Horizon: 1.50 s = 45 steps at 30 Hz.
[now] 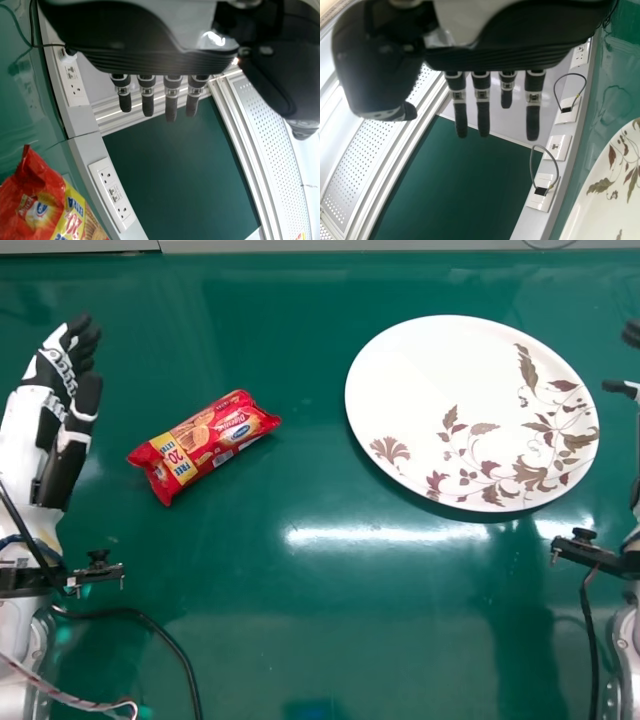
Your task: Pick up biscuit and place it in the plate
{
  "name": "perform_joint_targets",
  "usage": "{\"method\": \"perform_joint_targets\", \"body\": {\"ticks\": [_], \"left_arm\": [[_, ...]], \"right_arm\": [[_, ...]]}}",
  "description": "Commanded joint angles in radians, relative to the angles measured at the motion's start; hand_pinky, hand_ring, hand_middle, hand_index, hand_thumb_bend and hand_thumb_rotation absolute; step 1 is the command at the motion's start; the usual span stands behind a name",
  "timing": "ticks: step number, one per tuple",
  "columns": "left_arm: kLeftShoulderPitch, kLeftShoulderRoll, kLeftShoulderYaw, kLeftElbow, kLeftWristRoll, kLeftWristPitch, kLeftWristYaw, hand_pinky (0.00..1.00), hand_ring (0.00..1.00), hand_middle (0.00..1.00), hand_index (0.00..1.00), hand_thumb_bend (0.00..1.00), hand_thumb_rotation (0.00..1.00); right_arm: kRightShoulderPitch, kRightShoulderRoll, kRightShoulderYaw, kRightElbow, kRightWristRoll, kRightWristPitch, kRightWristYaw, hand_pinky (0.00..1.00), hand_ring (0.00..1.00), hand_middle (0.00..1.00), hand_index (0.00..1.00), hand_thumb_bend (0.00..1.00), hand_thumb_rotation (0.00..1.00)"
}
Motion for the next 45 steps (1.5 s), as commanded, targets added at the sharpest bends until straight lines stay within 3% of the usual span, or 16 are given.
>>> {"method": "perform_joint_targets", "body": {"ticks": [1, 8, 18, 23, 33, 39, 45], "left_arm": [[0.023, 0.028, 0.009, -0.004, 0.005, -0.018, -0.02, 1.0, 1.0, 1.0, 1.0, 1.0, 0.37], [0.06, 0.095, -0.004, -0.004, 0.062, -0.035, -0.076, 1.0, 1.0, 1.0, 1.0, 1.0, 0.4], [0.077, 0.2, -0.017, -0.034, 0.329, -0.028, -0.077, 1.0, 1.0, 1.0, 1.0, 1.0, 0.52], [0.068, 0.231, -0.038, -0.035, 0.416, -0.011, -0.086, 0.92, 1.0, 1.0, 1.0, 1.0, 0.58], [0.032, 0.251, -0.076, -0.068, 0.515, 0.105, -0.123, 0.84, 0.96, 0.96, 1.0, 1.0, 0.61], [-0.005, 0.265, -0.106, -0.05, 0.562, 0.16, -0.13, 0.83, 0.96, 0.96, 1.0, 1.0, 0.58], [-0.058, 0.268, -0.148, -0.048, 0.625, 0.266, -0.167, 0.83, 0.94, 0.95, 0.98, 1.0, 0.58]], "right_arm": [[0.003, -0.01, -0.008, 0.003, -0.002, -0.01, 0.006, 0.61, 0.77, 0.81, 0.78, 0.55, 0.42], [0.014, -0.015, -0.015, -0.015, -0.006, 0.002, 0.014, 0.61, 0.77, 0.81, 0.78, 0.55, 0.42], [0.034, -0.008, -0.017, -0.056, -0.009, 0.04, 0.021, 0.61, 0.77, 0.81, 0.78, 0.58, 0.45], [0.053, -0.006, -0.021, -0.07, -0.011, 0.041, 0.02, 0.62, 0.77, 0.81, 0.78, 0.58, 0.46], [0.075, 0.006, -0.028, -0.092, -0.005, 0.061, 0.022, 0.69, 0.81, 0.82, 0.79, 0.59, 0.48], [0.078, 0.012, -0.033, -0.095, 0.002, 0.064, 0.021, 0.7, 0.8, 0.82, 0.78, 0.6, 0.48], [0.085, 0.008, -0.038, -0.106, 0.004, 0.076, 0.024, 0.69, 0.8, 0.82, 0.78, 0.6, 0.48]]}}
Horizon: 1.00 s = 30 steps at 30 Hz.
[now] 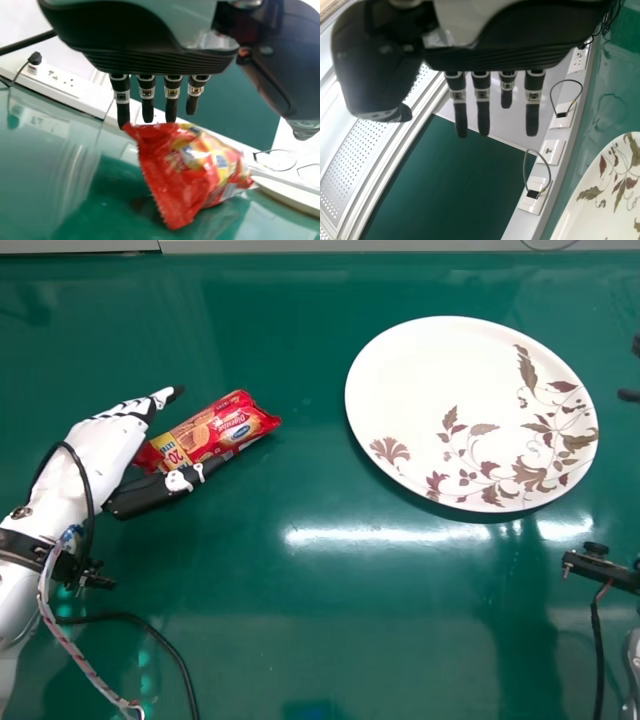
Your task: Pick up biscuit and place it in the plate
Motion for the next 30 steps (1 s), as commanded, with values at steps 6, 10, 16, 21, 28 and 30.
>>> {"method": "perform_joint_targets", "body": {"ticks": [6, 10, 16, 21, 28, 30], "left_arm": [[-0.07, 0.032, -0.056, 0.034, 0.042, 0.078, -0.059, 0.81, 0.91, 0.93, 0.95, 1.0, 0.56], [-0.115, 0.063, -0.087, 0.08, 0.05, 0.078, -0.08, 0.8, 0.9, 0.92, 0.96, 1.0, 0.55], [-0.168, 0.103, -0.14, 0.167, 0.066, 0.047, -0.08, 0.78, 0.89, 0.89, 0.94, 1.0, 0.54], [-0.192, 0.129, -0.193, 0.197, 0.099, 0.056, -0.108, 0.8, 0.89, 0.9, 0.92, 1.0, 0.52], [-0.216, 0.153, -0.264, 0.225, 0.163, 0.092, -0.16, 0.81, 0.9, 0.9, 0.91, 1.0, 0.52], [-0.223, 0.161, -0.282, 0.219, 0.179, 0.107, -0.186, 0.81, 0.88, 0.88, 0.89, 1.0, 0.47]], "right_arm": [[0.024, 0.001, -0.022, -0.024, 0.004, 0.004, 0.001, 0.68, 0.79, 0.82, 0.79, 0.58, 0.46], [0.026, 0.005, -0.025, -0.028, 0.004, 0.007, 0.0, 0.67, 0.78, 0.82, 0.79, 0.59, 0.48], [0.027, 0.0, -0.026, -0.032, -0.001, 0.01, 0.002, 0.67, 0.78, 0.82, 0.79, 0.6, 0.5], [0.026, 0.005, -0.021, -0.046, -0.003, 0.028, 0.002, 0.67, 0.78, 0.82, 0.79, 0.6, 0.49], [0.027, 0.001, -0.02, -0.049, -0.005, 0.023, 0.005, 0.65, 0.78, 0.81, 0.79, 0.59, 0.49], [0.028, 0.004, -0.02, -0.057, -0.003, 0.035, 0.008, 0.66, 0.78, 0.82, 0.8, 0.59, 0.5]]}}
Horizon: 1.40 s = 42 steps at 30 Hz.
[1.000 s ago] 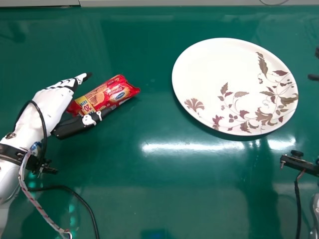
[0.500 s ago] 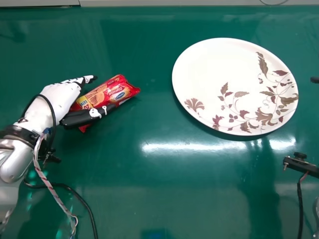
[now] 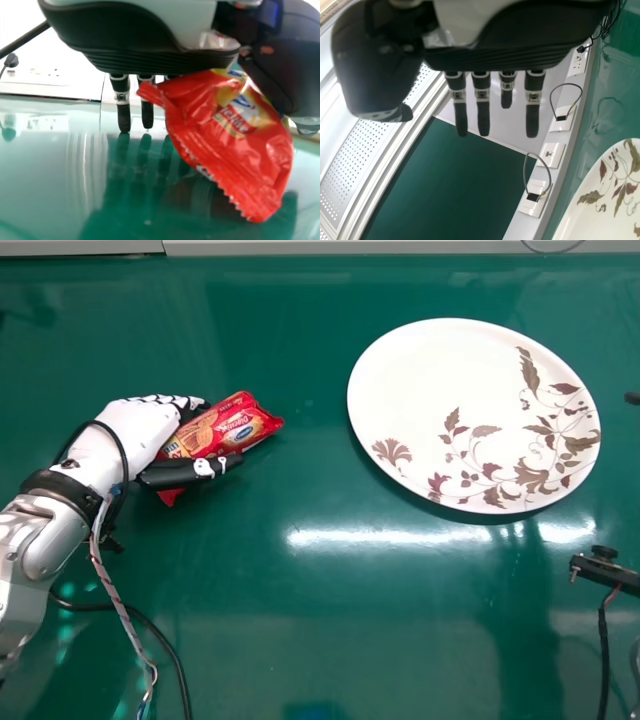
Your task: Pick up biscuit and place it in the plate
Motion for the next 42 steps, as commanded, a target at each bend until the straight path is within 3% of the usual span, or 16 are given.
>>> {"method": "perform_joint_targets", "body": {"ticks": [1, 3, 6, 8, 9, 11, 15, 20, 24, 31, 34, 39, 41, 42], "left_arm": [[0.027, 0.008, -0.059, 0.026, 0.023, 0.026, -0.089, 0.81, 0.87, 0.86, 0.88, 1.0, 0.46], [0.014, 0.017, -0.077, 0.019, 0.031, 0.045, -0.138, 0.82, 0.83, 0.83, 0.84, 1.0, 0.37], [-0.008, 0.025, -0.106, 0.012, 0.042, 0.07, -0.201, 0.77, 0.76, 0.77, 0.78, 0.97, 0.16], [-0.017, 0.02, -0.121, 0.009, 0.05, 0.092, -0.231, 0.67, 0.67, 0.7, 0.74, 0.81, 0.04], [-0.018, 0.018, -0.125, 0.009, 0.051, 0.098, -0.234, 0.57, 0.56, 0.62, 0.71, 0.73, 0.02], [-0.016, 0.018, -0.128, 0.011, 0.032, 0.095, -0.23, 0.5, 0.48, 0.52, 0.66, 0.58, 0.0], [-0.009, 0.018, -0.127, 0.004, 0.019, 0.105, -0.229, 0.49, 0.49, 0.51, 0.5, 0.52, 0.0], [-0.004, 0.019, -0.135, -0.004, 0.035, 0.124, -0.223, 0.45, 0.47, 0.45, 0.52, 0.51, 0.0], [-0.001, 0.021, -0.143, -0.016, 0.049, 0.139, -0.227, 0.49, 0.52, 0.46, 0.52, 0.5, 0.0], [0.0, 0.017, -0.141, -0.026, 0.039, 0.15, -0.224, 0.51, 0.52, 0.48, 0.5, 0.51, 0.0], [0.007, 0.001, -0.105, -0.045, -0.007, 0.125, -0.166, 0.48, 0.48, 0.49, 0.48, 0.51, 0.0], [0.01, -0.048, -0.042, -0.098, -0.074, 0.11, -0.063, 0.33, 0.32, 0.48, 0.48, 0.51, 0.0], [-0.01, -0.063, -0.028, -0.125, -0.074, 0.125, -0.047, 0.37, 0.39, 0.51, 0.45, 0.51, 0.0], [-0.025, -0.075, -0.018, -0.141, -0.079, 0.136, -0.039, 0.39, 0.43, 0.48, 0.49, 0.5, 0.0]], "right_arm": [[0.014, 0.005, -0.005, -0.02, 0.001, 0.012, 0.004, 0.66, 0.78, 0.82, 0.8, 0.59, 0.5], [0.013, 0.003, -0.006, -0.014, 0.004, 0.003, 0.005, 0.66, 0.79, 0.82, 0.8, 0.6, 0.5], [0.013, -0.001, -0.008, -0.007, 0.002, -0.009, 0.006, 0.66, 0.78, 0.82, 0.8, 0.6, 0.51], [0.014, 0.001, -0.008, -0.011, 0.001, -0.004, 0.006, 0.66, 0.79, 0.82, 0.8, 0.6, 0.51], [0.014, 0.002, -0.008, -0.013, 0.001, -0.003, 0.005, 0.67, 0.79, 0.82, 0.8, 0.6, 0.51], [0.014, 0.004, -0.008, -0.016, -0.001, -0.001, 0.002, 0.66, 0.79, 0.82, 0.8, 0.59, 0.5], [0.012, 0.01, -0.01, -0.016, 0.013, -0.003, 0.003, 0.66, 0.79, 0.81, 0.8, 0.58, 0.48], [0.015, 0.007, -0.014, -0.016, 0.01, -0.011, 0.002, 0.65, 0.78, 0.82, 0.8, 0.56, 0.47], [0.016, 0.011, -0.02, -0.018, 0.02, -0.01, 0.003, 0.67, 0.79, 0.82, 0.81, 0.56, 0.46], [0.018, 0.007, -0.026, -0.018, 0.006, -0.009, 0.0, 0.67, 0.79, 0.82, 0.8, 0.56, 0.48], [0.015, 0.005, -0.029, -0.016, 0.009, -0.009, 0.002, 0.66, 0.79, 0.82, 0.8, 0.55, 0.47], [0.006, 0.002, -0.028, -0.007, 0.011, -0.017, 0.004, 0.67, 0.8, 0.83, 0.8, 0.56, 0.47], [0.002, 0.0, -0.025, -0.007, 0.007, -0.013, 0.004, 0.66, 0.79, 0.83, 0.79, 0.57, 0.48], [-0.001, -0.001, -0.023, -0.007, 0.005, -0.011, 0.005, 0.66, 0.79, 0.82, 0.79, 0.58, 0.49]]}}
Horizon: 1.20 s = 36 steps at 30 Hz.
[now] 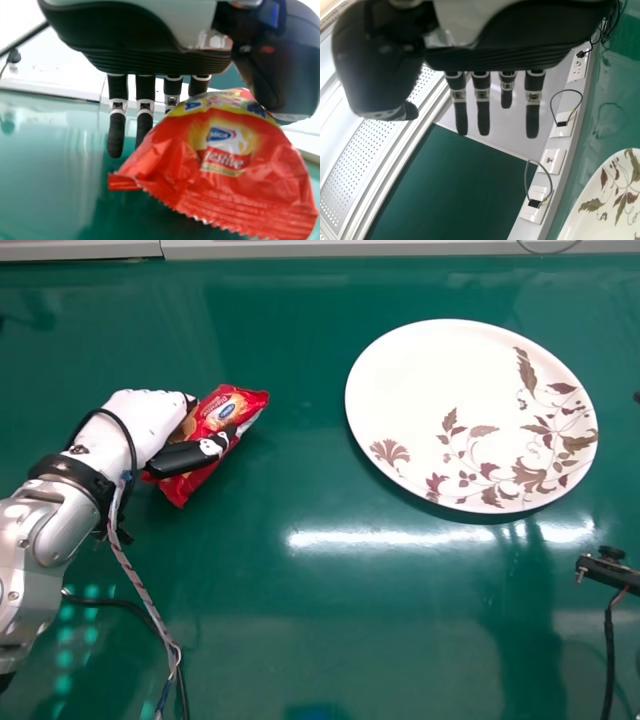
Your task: Pick up biscuit and place it in the plate
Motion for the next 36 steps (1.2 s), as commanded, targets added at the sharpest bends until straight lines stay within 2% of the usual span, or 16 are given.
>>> {"method": "perform_joint_targets", "body": {"ticks": [1, 6, 12, 17, 24, 29, 31, 32, 34, 36], "left_arm": [[-0.009, -0.033, 0.013, -0.036, -0.019, 0.013, 0.002, 0.39, 0.45, 0.46, 0.52, 0.5, 0.0], [-0.058, -0.04, 0.043, -0.053, -0.046, -0.09, 0.103, 0.39, 0.42, 0.46, 0.51, 0.51, 0.0], [-0.098, -0.063, 0.062, -0.036, -0.093, -0.184, 0.178, 0.26, 0.25, 0.48, 0.47, 0.51, 0.0], [-0.157, -0.094, 0.05, -0.018, -0.115, -0.227, 0.197, 0.17, 0.18, 0.47, 0.47, 0.51, 0.0], [-0.283, -0.155, -0.018, 0.047, -0.121, -0.285, 0.191, 0.17, 0.19, 0.47, 0.48, 0.51, 0.0], [-0.361, -0.216, -0.084, 0.132, -0.091, -0.326, 0.209, 0.17, 0.19, 0.45, 0.49, 0.51, 0.0], [-0.395, -0.247, -0.11, 0.161, -0.102, -0.324, 0.187, 0.18, 0.2, 0.41, 0.49, 0.5, 0.0], [-0.419, -0.264, -0.13, 0.178, -0.098, -0.318, 0.169, 0.2, 0.24, 0.44, 0.49, 0.5, 0.0], [-0.466, -0.293, -0.167, 0.218, -0.082, -0.318, 0.154, 0.32, 0.37, 0.43, 0.53, 0.5, 0.0], [-0.499, -0.312, -0.195, 0.247, -0.059, -0.301, 0.135, 0.37, 0.43, 0.47, 0.5, 0.48, 0.04]], "right_arm": [[0.002, -0.005, -0.003, -0.003, -0.004, -0.005, 0.002, 0.66, 0.79, 0.83, 0.79, 0.57, 0.49], [-0.013, -0.01, 0.002, 0.004, -0.001, -0.009, 0.007, 0.67, 0.8, 0.83, 0.8, 0.54, 0.46], [-0.023, -0.011, 0.001, 0.017, 0.01, -0.029, 0.01, 0.65, 0.79, 0.83, 0.79, 0.53, 0.44], [-0.032, -0.012, 0.004, 0.019, -0.003, -0.02, 0.009, 0.65, 0.79, 0.83, 0.78, 0.54, 0.45], [-0.044, -0.013, 0.022, 0.015, -0.028, -0.006, 0.009, 0.66, 0.79, 0.84, 0.8, 0.51, 0.45], [-0.047, -0.001, 0.033, 0.007, -0.029, 0.004, 0.005, 0.67, 0.8, 0.84, 0.8, 0.51, 0.44], [-0.045, 0.001, 0.033, 0.006, -0.024, 0.002, 0.006, 0.67, 0.8, 0.84, 0.8, 0.51, 0.44], [-0.044, 0.0, 0.032, 0.009, -0.021, -0.005, 0.006, 0.67, 0.8, 0.84, 0.8, 0.51, 0.43], [-0.041, -0.002, 0.029, 0.01, -0.021, -0.008, 0.007, 0.67, 0.8, 0.84, 0.8, 0.5, 0.43], [-0.037, -0.003, 0.028, 0.002, -0.025, 0.003, 0.008, 0.67, 0.81, 0.84, 0.8, 0.5, 0.45]]}}
